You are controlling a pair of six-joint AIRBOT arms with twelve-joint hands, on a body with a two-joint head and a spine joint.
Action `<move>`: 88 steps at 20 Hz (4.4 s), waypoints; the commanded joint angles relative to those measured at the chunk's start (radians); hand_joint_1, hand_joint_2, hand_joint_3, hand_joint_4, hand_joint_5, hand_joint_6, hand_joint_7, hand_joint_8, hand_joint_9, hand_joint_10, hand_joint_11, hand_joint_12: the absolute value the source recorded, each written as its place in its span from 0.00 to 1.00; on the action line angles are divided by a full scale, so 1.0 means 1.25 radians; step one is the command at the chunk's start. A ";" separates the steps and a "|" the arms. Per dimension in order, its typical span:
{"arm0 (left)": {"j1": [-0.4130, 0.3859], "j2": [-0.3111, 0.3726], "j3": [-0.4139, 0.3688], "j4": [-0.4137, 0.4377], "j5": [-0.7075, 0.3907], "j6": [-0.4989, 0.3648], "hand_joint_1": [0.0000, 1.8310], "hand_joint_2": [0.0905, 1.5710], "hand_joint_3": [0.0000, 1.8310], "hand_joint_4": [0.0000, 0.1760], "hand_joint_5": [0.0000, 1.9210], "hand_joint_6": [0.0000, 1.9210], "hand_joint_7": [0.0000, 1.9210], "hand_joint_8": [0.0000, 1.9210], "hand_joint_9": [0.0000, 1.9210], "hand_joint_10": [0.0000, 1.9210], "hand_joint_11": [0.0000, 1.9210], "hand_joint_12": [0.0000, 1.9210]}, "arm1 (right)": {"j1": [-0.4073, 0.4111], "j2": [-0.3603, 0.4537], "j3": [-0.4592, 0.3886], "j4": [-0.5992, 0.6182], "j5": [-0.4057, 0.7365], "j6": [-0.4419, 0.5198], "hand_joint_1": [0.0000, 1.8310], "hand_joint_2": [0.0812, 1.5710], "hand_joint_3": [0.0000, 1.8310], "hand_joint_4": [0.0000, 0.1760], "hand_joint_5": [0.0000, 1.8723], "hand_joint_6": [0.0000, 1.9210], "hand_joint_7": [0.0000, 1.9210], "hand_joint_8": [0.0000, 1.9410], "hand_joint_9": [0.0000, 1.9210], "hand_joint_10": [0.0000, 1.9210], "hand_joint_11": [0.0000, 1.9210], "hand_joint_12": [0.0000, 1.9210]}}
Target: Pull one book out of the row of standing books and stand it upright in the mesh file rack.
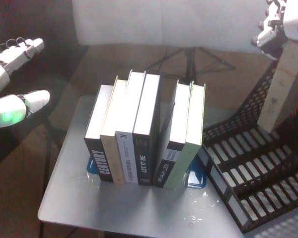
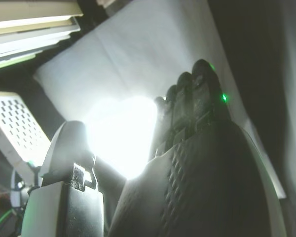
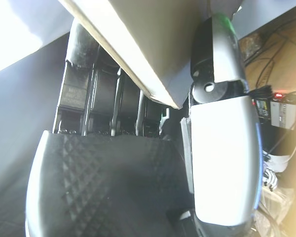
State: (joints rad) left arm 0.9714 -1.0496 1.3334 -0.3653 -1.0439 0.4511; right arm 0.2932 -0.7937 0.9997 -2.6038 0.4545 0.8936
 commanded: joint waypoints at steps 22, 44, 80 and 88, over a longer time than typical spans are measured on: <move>0.008 0.002 0.005 -0.018 -0.106 -0.006 0.27 0.86 0.00 0.17 0.02 0.00 0.00 0.00 0.00 0.00 0.00 0.00 | -0.171 -0.141 0.140 -0.003 -0.174 -0.007 0.74 0.74 0.00 0.00 0.41 0.61 0.46 0.60 0.41 0.77 0.30 0.87; 0.009 -0.014 0.024 -0.009 -0.107 -0.020 0.25 0.86 0.00 0.18 0.02 0.00 0.00 0.00 0.00 0.00 0.00 0.00 | -0.266 -0.233 0.235 -0.011 -0.225 0.001 0.75 0.70 0.00 0.00 0.51 0.45 0.52 0.55 0.44 0.70 0.38 0.84; -0.011 0.000 0.004 0.013 -0.145 -0.025 0.31 0.85 0.00 0.19 0.03 0.00 0.00 0.00 0.00 0.00 0.00 0.00 | -0.198 -0.143 0.204 0.652 -0.119 -0.286 0.25 0.84 0.00 0.23 0.00 0.00 0.00 0.00 0.00 0.00 0.00 0.01; -0.023 0.026 -0.029 0.059 -0.233 -0.046 0.34 0.85 0.00 0.04 0.00 0.00 0.00 0.00 0.00 0.00 0.02 0.02 | -0.342 -0.076 0.204 1.432 0.142 -0.672 0.23 0.83 0.00 0.21 0.00 0.00 0.00 0.00 0.00 0.35 0.00 0.61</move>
State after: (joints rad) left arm 0.9524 -1.0298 1.2953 -0.2714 -1.1984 0.3977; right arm -0.1600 -0.8978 1.2530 -0.8249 0.5476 0.0410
